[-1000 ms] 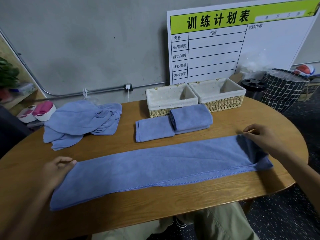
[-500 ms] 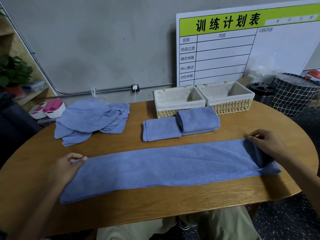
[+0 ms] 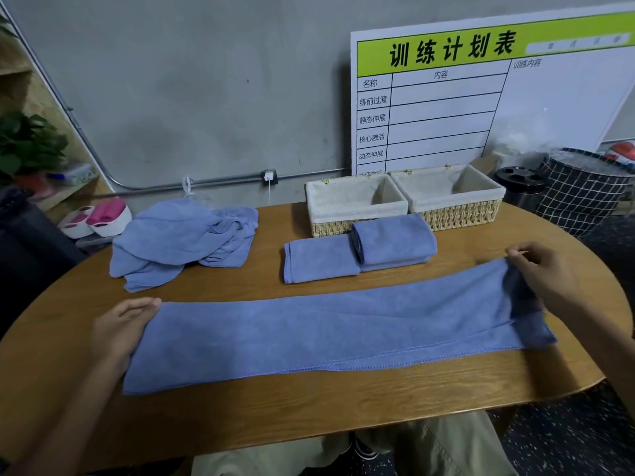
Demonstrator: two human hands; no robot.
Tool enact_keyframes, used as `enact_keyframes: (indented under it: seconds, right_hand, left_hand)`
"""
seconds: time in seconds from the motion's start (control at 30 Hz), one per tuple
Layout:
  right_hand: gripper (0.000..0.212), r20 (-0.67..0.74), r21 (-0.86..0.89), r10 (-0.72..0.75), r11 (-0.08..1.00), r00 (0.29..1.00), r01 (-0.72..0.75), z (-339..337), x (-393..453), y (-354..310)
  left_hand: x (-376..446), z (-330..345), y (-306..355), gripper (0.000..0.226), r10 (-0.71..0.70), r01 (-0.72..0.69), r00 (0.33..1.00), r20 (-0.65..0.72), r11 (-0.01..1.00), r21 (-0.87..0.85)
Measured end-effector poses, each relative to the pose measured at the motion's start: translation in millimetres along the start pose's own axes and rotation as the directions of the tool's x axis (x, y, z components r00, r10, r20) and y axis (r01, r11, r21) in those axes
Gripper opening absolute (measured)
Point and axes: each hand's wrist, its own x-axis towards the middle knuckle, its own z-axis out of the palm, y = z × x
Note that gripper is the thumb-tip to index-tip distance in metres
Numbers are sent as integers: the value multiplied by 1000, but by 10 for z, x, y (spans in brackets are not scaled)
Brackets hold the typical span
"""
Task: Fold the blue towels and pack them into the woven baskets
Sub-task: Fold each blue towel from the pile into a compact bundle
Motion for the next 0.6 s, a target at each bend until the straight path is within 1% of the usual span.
enact_keyframes:
  seconds: [0.13,0.23,0.33,0.4,0.43,0.5,0.53,0.6]
  right_hand:
    - [14,15,23,77,997,997,-78,49,73,33]
    - [13,10,29,126,992,992,-126,16,72,13]
    - [13,-3,13,144,989,990,-144,-48,39,-24]
    - [15,16,-8,156,988,988,-156,-81,0,-31]
    - [17,34,-10,166,986,985,-166,-93,-23,-31]
    - [22,100,-10,179,984,979,-179,-129,-94,-42]
    - [23,149,-17,170,985,974,-169,-158,-133,-48]
    - [30,228,-38,152,988,962,-148,-241,-241,-77]
  left_hand:
    - [50,31,-32,24,-5,4,1000,-23,999,-35]
    - [94,54,-90,24,-10,6,997,-72,998,-55]
    - [102,69,-139,25,18,-17,992,-123,1000,7]
    - [136,55,-185,26,13,-10,992,-128,1000,24]
    - [149,40,-193,27,8,-2,993,-118,999,51]
    - [167,-3,-196,29,15,-7,999,-50,986,167]
    - [156,-23,-185,32,31,-30,1000,0,977,213]
    - [119,-53,-163,36,77,-100,992,99,963,251]
